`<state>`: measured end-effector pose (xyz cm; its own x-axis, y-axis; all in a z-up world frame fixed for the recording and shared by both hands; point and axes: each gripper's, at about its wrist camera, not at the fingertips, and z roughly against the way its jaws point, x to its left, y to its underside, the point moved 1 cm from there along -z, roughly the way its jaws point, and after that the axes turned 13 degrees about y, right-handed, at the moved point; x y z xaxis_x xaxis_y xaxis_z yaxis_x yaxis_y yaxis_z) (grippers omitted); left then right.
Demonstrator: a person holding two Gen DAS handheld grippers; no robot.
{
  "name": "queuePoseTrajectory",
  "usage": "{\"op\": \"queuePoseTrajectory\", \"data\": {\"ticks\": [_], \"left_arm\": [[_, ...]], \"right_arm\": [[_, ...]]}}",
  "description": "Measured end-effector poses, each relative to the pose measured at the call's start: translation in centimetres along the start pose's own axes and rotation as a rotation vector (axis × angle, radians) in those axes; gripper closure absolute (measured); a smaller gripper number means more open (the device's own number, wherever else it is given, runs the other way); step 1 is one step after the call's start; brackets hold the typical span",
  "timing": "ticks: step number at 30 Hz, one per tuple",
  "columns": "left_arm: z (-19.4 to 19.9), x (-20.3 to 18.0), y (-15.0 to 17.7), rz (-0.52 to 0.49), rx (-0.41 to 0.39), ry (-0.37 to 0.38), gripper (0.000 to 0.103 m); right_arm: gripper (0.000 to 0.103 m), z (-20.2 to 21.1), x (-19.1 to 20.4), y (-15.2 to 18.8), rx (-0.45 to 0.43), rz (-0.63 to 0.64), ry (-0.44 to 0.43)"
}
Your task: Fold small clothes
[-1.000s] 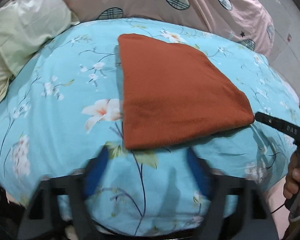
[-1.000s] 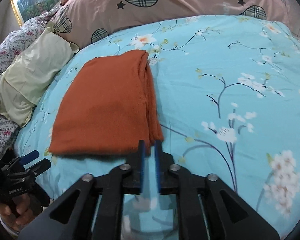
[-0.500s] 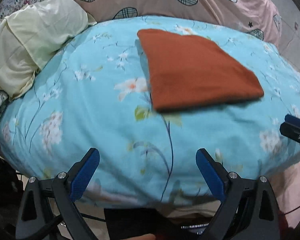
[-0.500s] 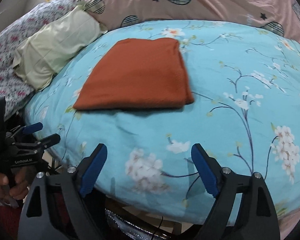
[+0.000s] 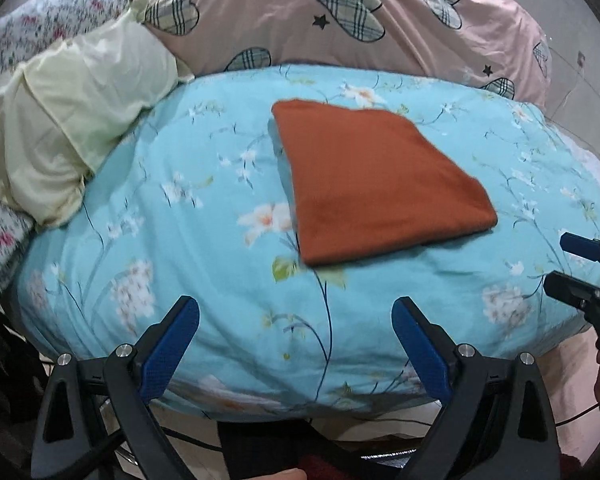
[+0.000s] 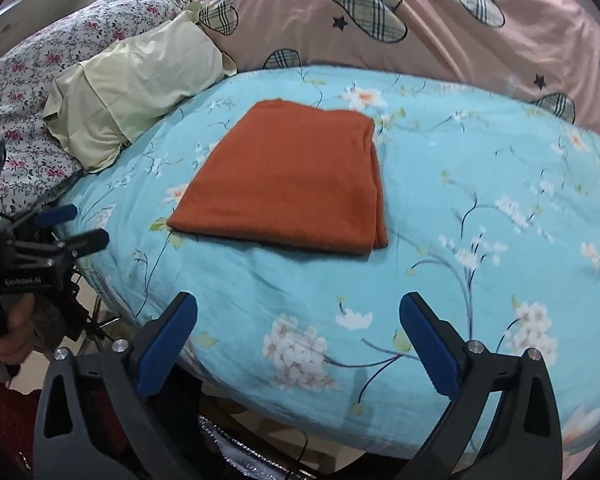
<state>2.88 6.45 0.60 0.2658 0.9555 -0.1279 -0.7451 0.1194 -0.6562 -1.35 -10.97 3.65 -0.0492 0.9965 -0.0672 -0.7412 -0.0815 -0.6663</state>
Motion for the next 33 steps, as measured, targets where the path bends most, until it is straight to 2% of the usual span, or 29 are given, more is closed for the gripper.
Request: {"op": "queuePoseTrajectory", "data": {"ticks": [5,8,18,33], "left_arm": [[0.2,-0.3,-0.9,-0.024,-0.01,-0.013,0.001],[-0.6,-0.4,-0.9,-0.043,0.014,-0.055,0.001],[-3.6,-0.6,-0.8,-0.069,0.101,-0.107,0.001],[-5.0,-0.8,-3.9,-0.083,0.079,-0.13,0.001]], "right_arm": [[0.001,-0.8,-0.2,-0.1,0.028,0.001,-0.015],[0.001,-1.1,-0.2,0.0,0.037,-0.006,-0.025],[0.001,-3.5,-0.4,-0.9,0.1,-0.036,-0.045],[0.001,-5.3,0.5,-5.0,0.089,-0.025,-0.064]]}}
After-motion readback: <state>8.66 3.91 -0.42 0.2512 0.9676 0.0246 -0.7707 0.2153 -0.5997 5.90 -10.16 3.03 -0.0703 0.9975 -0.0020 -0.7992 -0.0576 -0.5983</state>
